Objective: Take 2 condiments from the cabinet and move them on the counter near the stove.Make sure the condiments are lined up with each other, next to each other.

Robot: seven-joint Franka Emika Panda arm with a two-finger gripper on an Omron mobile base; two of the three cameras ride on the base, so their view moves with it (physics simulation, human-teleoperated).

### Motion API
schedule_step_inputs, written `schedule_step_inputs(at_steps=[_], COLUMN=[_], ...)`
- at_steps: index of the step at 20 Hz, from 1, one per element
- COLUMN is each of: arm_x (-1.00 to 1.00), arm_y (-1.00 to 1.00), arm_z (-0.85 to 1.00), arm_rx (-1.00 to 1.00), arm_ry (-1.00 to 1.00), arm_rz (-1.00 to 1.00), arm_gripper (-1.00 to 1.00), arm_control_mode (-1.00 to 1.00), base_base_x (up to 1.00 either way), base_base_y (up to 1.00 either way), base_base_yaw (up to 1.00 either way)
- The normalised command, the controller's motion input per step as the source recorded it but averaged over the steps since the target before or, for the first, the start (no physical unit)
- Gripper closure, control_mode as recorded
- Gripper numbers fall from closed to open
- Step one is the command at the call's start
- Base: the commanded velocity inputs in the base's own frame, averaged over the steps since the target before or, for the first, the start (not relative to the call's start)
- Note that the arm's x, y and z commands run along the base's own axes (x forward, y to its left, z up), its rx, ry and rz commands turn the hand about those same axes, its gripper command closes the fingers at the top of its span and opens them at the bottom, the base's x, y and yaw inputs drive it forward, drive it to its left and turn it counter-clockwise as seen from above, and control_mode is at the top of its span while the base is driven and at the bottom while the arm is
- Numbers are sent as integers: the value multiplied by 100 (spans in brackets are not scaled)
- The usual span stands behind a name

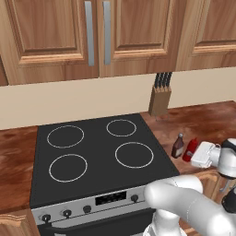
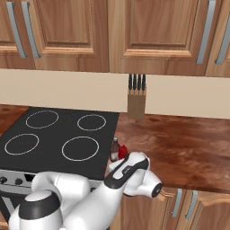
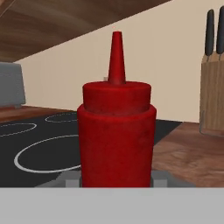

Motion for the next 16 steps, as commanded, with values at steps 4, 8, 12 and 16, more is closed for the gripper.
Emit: schedule_step_inputs(at_steps=[4,8,12,16], arm_x=[23,8,0,3], arm_y=[0,0,0,0], arm_z=[-9,-6,-8,-6], arm_rx=[-8,-3,0,0], arm_ry=[0,0,0,0], arm_rz=[-1,0,0,0], arm_gripper=[100,100,100,100], arm_control_mode=[-100,-100,-100,-100], base_base_x=[0,0,0,0], base_base_y=[0,0,0,0], base_base_yaw=[0,0,0,0])
